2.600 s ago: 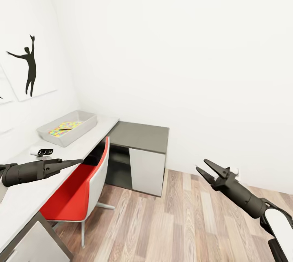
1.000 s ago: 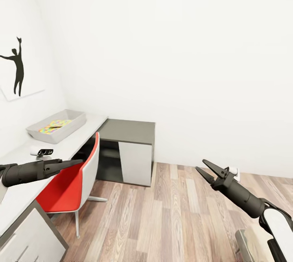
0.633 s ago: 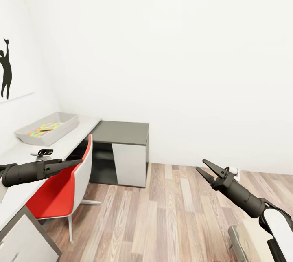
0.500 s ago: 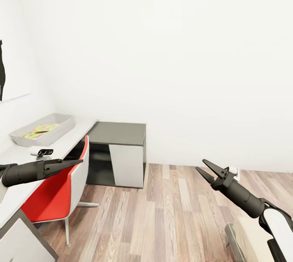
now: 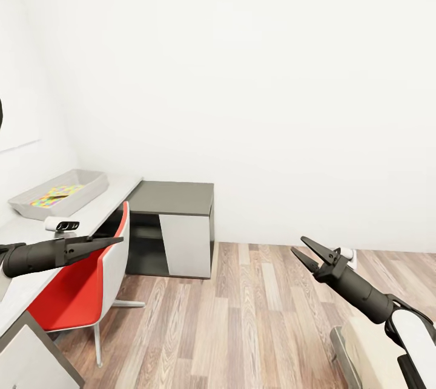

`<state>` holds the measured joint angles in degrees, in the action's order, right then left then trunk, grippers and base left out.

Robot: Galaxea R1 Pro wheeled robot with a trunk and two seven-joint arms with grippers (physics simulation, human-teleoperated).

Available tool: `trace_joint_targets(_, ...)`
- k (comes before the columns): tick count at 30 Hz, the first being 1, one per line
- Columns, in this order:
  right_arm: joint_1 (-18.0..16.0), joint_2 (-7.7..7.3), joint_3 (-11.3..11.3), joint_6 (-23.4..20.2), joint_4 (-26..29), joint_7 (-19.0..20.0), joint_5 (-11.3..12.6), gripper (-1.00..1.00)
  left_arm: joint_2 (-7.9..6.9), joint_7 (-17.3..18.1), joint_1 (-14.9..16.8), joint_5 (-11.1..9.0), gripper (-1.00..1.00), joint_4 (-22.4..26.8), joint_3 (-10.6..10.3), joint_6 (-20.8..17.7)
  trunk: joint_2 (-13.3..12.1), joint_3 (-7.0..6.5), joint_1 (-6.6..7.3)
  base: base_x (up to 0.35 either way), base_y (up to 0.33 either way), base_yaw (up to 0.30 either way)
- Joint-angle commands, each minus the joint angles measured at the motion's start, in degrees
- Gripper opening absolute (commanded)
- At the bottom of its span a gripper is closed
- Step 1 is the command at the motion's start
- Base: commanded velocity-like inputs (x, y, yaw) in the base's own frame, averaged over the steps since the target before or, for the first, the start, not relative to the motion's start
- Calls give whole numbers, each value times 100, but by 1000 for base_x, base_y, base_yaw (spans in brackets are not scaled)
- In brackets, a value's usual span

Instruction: Put all the toys in the child's room - the three board games (two on the bed and one on the table), the two jigsaw puzzles on the table, and the tennis ball on the table - inside the toy box on the table in the child's room.

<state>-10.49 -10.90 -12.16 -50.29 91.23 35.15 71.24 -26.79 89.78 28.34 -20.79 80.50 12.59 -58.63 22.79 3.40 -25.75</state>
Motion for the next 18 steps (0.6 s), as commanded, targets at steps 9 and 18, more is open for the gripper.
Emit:
trace_joint_targets(9,-6,0,109,-22,-5,-8,-11,100,18,22,6,22,100,1,-10,-61,13,13,-4,0,0,0)
trace_joint_targets(18,-6,11,106,-8,-38,-56,-523,100,49,22,12,74,100,-7,-50,-53,13,13,-4,0,0,0)
